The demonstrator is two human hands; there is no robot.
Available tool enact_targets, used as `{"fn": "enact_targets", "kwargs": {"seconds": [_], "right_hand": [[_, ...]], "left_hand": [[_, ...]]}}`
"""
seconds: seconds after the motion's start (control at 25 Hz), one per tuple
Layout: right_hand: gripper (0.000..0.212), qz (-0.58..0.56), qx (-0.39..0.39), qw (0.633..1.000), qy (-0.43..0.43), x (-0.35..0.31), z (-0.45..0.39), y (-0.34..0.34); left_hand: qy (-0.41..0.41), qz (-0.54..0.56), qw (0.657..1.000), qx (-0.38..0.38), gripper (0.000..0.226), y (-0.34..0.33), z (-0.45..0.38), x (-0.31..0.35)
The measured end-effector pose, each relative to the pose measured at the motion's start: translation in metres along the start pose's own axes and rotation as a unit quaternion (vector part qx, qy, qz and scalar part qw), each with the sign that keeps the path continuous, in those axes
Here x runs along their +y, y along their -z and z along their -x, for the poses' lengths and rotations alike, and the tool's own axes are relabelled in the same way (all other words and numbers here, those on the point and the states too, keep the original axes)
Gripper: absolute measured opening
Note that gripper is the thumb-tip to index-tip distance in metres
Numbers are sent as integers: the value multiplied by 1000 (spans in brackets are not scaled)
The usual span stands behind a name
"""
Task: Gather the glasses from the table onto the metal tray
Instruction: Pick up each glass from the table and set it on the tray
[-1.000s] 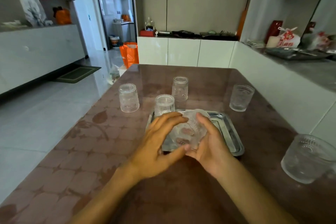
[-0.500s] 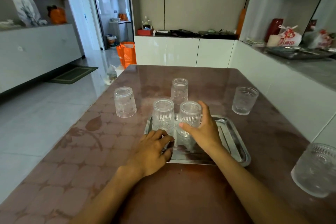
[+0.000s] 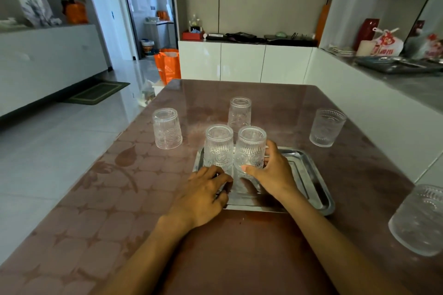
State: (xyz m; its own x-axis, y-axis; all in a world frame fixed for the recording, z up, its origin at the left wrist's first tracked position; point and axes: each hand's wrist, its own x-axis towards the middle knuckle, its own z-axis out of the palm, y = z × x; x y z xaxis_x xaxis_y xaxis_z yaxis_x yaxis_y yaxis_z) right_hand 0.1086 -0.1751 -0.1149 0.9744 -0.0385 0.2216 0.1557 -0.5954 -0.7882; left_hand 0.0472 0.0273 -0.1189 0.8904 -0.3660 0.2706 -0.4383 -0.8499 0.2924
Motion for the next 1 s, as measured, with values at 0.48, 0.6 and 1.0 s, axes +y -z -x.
{"fn": "enact_targets", "kwargs": {"seconds": [0.48,0.6,1.0], "right_hand": [[88,-43,417,908,8,30,164,139],[105,-28,405,906,-123,58,169,172],[81,-18,207,972,-106,52,124,181]], "left_hand": [[-19,94,991,95,12,7,7,6],[-17,80,993,90,13,7,7,14],[11,129,983,129,18,14,11,15]]}}
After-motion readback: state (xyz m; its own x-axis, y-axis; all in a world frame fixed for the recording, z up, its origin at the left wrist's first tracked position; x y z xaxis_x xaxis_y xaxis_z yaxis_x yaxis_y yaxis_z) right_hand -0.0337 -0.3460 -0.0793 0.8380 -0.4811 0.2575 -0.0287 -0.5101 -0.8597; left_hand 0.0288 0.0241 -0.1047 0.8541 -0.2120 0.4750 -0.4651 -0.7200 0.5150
